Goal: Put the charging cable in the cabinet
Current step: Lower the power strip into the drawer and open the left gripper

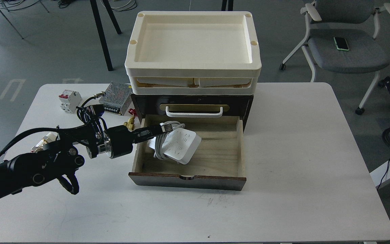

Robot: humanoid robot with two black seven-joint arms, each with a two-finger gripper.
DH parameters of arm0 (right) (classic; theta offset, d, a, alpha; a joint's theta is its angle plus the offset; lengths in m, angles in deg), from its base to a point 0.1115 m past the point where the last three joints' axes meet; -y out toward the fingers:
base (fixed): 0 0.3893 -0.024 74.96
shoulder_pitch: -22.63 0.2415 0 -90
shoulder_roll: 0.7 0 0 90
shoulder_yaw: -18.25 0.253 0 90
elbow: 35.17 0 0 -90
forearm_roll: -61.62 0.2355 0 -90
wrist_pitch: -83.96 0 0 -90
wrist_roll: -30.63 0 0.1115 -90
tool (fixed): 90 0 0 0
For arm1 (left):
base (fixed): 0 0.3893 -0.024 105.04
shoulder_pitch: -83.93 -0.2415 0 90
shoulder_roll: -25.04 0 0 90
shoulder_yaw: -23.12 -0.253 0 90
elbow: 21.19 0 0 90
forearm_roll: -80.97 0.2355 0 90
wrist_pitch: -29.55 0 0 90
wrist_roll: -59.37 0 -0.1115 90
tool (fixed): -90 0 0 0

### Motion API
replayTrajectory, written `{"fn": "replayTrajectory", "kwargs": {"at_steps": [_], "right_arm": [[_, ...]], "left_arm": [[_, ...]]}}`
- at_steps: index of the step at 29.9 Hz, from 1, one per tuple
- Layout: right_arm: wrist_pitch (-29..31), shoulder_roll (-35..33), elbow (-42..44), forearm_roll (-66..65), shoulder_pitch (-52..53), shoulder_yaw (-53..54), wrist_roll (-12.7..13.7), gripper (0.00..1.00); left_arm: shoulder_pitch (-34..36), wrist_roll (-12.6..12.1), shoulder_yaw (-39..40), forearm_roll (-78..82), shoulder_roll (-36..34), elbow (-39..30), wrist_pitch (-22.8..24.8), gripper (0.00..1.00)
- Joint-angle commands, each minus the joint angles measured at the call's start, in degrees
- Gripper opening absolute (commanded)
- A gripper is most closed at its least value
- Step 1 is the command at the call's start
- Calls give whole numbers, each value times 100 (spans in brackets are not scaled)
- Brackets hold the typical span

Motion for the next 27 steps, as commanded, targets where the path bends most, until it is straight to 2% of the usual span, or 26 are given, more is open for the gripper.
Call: {"fn": "replayTrajectory", "kwargs": {"at_steps": [1, 6, 12, 18, 27], "right_arm": [[0, -2, 1, 1, -5, 0, -2, 100], [0, -2, 1, 1, -31, 0, -2, 100], [0, -10, 1, 1, -84, 9, -2, 100], [0, -2, 1, 1, -84, 0, -2, 100], [0, 7, -16, 1, -84, 79, -2, 100]], "left_arm": [[-28, -1, -2, -37, 212, 32, -14, 6], [-81, -1, 69, -63, 292, 68, -6, 32], [-72, -1, 69, -116, 309, 68, 3, 50], [-81, -1, 121, -116, 90, 68, 65, 56], [-581, -1, 525, -204, -1043, -362, 231, 58]]}}
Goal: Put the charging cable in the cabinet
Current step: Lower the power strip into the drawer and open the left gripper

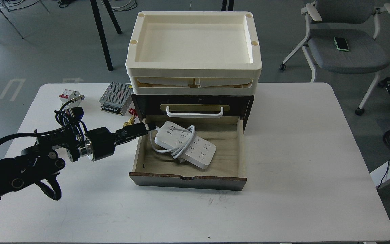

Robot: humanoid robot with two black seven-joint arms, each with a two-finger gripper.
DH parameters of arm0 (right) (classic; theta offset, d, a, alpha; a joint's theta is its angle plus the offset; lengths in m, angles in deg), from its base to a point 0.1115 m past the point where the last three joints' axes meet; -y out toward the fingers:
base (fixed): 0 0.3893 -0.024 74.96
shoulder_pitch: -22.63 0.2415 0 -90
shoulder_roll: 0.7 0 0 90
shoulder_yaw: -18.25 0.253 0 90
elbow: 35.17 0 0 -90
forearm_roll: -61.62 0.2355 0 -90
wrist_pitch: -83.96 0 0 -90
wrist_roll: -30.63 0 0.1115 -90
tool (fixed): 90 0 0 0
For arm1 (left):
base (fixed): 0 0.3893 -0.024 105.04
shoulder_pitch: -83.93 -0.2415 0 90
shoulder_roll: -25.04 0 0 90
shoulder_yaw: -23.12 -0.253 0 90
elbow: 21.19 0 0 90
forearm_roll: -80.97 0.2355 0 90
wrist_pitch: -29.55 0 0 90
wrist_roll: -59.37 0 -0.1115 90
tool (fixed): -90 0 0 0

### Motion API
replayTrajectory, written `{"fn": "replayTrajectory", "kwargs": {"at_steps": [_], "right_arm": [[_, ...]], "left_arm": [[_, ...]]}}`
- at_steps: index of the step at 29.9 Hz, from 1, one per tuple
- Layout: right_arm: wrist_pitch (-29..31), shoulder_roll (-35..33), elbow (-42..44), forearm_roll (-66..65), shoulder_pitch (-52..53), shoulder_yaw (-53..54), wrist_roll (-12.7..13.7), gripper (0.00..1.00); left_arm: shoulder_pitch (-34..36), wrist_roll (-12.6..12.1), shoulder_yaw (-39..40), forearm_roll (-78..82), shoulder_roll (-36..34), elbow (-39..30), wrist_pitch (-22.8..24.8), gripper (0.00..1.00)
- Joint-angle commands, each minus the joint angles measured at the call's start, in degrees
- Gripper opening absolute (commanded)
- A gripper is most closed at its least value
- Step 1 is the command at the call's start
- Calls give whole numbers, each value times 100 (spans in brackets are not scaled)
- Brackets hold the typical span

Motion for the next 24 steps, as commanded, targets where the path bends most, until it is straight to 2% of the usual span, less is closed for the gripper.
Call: {"fn": "replayTrajectory", "kwargs": {"at_steps": [1, 5, 9, 11, 15, 18, 24], "right_arm": [[0, 8, -17, 0, 0, 30, 1, 100], [0, -19, -140, -18, 9, 21, 10, 100], [0, -107, -272, -578, 114, -76, 10, 100], [0, -115, -299, -860, 289, -41, 10, 100], [0, -28, -518, -879, 545, -67, 18, 100], [0, 130, -799, -870, 607, -6, 10, 100], [0, 262, -888, -870, 633, 627, 10, 100]], "left_arm": [[-213, -1, 209, -66, -478, -194, 144, 59], [-371, -1, 595, -654, -839, -194, 899, 60], [-520, -1, 1718, -2243, -919, -343, 1662, 67], [-573, -1, 2438, -2920, -849, -379, 1662, 71], [-609, -1, 3363, -4177, -621, -160, 1662, 75], [-565, -1, 3663, -4584, -419, 218, 1662, 77], [-600, -1, 3602, -4576, -278, 737, 1662, 80]]}}
